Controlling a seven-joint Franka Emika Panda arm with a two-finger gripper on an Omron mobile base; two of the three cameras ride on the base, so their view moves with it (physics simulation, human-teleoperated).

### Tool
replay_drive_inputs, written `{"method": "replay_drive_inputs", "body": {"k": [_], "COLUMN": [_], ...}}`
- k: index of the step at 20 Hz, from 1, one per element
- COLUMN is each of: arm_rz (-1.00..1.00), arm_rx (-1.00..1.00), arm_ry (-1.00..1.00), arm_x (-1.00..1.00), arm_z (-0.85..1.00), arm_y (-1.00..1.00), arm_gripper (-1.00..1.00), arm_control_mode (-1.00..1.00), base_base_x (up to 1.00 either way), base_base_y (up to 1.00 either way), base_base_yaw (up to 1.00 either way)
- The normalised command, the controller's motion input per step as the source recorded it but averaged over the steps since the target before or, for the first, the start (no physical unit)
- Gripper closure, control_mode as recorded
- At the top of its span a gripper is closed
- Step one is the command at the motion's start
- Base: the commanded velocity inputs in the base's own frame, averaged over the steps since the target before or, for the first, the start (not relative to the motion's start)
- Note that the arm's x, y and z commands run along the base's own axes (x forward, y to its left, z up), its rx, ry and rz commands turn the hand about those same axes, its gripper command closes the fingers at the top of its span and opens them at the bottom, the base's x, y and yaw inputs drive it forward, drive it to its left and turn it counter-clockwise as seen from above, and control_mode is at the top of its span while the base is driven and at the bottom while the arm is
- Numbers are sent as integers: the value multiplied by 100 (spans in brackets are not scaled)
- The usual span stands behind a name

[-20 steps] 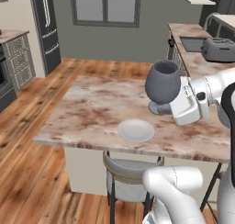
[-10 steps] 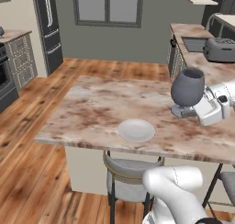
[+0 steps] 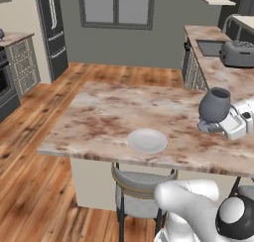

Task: Retrieve the wine glasses from the counter and place one next to each plate.

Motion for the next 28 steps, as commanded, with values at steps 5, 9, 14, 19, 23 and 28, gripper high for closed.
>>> {"method": "replay_drive_inputs", "body": {"k": [5, 9, 14, 19, 23, 28], "arm_rz": [3, -7, -14, -18, -14, -1], "arm_rx": [-3, -5, -3, 0, 0, 0], "arm_ry": [-7, -6, -2, 0, 0, 0], "arm_x": [30, 38, 36, 27, 30, 38], "arm_z": [-58, -48, -47, -43, -38, -32], "arm_y": [-36, -2, 0, 0, 0, -6], "arm_gripper": [100, 100, 100, 100, 100, 100], "arm_control_mode": [-100, -100, -100, -100, -100, -100], "base_base_x": [0, 0, 0, 0, 0, 0], "base_base_y": [0, 0, 0, 0, 0, 0], "base_base_yaw": [0, 0, 0, 0, 0, 0]}}
